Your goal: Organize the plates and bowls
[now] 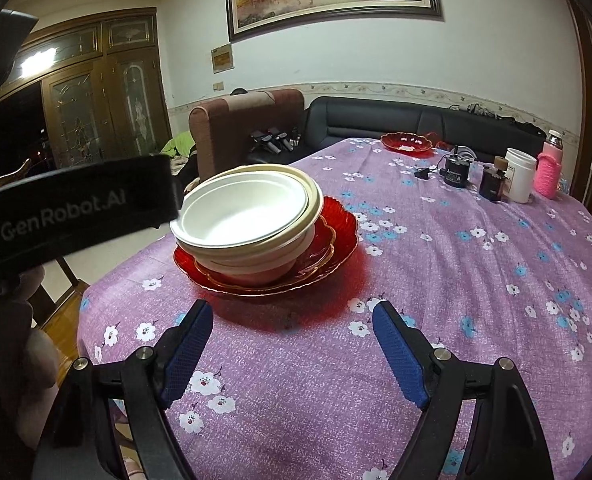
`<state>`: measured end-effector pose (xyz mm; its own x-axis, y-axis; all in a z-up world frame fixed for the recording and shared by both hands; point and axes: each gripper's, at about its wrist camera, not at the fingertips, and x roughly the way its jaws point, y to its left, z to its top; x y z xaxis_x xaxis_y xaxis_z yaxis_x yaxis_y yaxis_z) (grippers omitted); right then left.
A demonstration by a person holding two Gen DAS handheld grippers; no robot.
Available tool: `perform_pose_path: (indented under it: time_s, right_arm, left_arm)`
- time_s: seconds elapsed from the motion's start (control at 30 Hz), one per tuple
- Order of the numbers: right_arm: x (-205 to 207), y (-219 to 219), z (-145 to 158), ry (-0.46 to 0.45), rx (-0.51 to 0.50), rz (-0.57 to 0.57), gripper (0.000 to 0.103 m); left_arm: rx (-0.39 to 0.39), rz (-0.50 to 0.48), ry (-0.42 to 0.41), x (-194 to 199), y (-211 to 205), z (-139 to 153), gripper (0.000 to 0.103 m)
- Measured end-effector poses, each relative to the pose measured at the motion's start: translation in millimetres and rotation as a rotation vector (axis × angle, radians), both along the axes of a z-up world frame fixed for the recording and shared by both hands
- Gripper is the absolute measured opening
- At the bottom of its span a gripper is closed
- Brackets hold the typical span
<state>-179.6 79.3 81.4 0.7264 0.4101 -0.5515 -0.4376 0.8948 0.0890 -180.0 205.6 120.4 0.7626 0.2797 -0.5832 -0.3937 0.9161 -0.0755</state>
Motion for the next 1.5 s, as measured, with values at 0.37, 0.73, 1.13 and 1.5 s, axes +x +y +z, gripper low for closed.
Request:
perform_pose_path:
  time_s: [0.37, 0.73, 1.13, 1.5]
  right_arm:
    - [-1.3, 11.8, -4.0, 0.004, -0.028, 0.03, 0.086]
    - [3.5, 16.2, -7.0, 0.013, -0.054, 0.004, 0.086]
    - [9.7, 14.4, -8.4, 0.032, -0.055, -0.018, 0.086]
    - [8.1, 20.9, -11.5, 0.032, -0.072, -0.001, 0.086]
  left_arm:
    - [-0.022, -0.004, 0.038, 9.6, 5.4, -7.1, 0.103]
    - [-0.038, -0.036, 0.067, 18.2, 5.9, -15.5, 0.103]
    - [-0.056, -0.051, 0.095, 22.3, 7.0, -24.0, 0.103]
    - [-0.077, -0.048, 0.112, 22.6, 13.9, -31.5, 0.103]
